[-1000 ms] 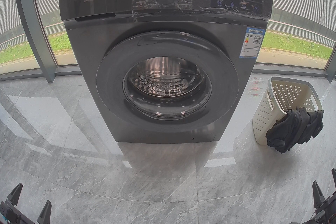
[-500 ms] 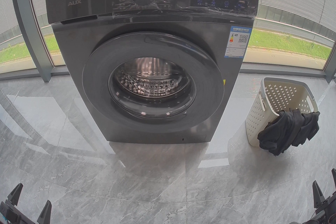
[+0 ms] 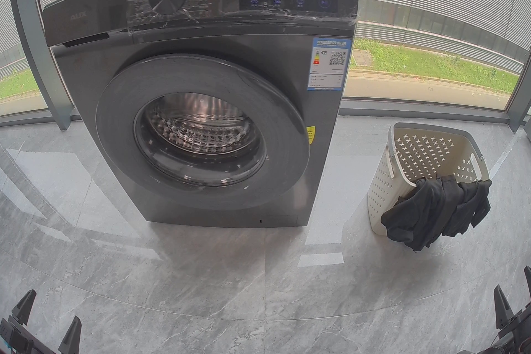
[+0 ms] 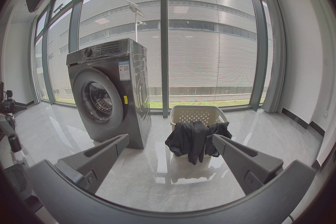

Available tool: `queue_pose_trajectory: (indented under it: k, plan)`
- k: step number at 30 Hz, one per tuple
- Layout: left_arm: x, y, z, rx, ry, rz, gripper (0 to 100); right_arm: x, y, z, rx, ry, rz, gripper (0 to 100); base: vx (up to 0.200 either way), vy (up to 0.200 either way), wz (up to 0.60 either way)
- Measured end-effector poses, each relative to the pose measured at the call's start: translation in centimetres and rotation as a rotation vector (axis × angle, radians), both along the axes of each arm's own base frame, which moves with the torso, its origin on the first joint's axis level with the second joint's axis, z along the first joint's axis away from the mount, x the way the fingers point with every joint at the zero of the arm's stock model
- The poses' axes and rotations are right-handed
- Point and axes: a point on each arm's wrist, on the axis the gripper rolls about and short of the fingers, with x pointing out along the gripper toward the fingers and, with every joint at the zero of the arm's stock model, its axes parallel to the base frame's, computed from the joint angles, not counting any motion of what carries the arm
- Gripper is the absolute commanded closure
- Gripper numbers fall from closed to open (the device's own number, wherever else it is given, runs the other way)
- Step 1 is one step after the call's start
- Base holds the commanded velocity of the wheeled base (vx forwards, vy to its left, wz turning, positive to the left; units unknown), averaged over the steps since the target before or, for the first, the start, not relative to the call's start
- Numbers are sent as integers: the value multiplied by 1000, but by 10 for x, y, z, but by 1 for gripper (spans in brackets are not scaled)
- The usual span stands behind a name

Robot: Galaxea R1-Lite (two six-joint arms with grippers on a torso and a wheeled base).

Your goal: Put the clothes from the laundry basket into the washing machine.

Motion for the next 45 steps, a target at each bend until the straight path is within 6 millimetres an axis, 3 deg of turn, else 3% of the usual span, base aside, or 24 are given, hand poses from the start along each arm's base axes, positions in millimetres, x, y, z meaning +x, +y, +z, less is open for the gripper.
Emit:
queue_pose_trajectory:
  k: [45]
  plan:
    - [0, 0, 0, 1, 0, 0, 0, 0, 0, 0, 0, 0, 1, 0, 0, -200, 0]
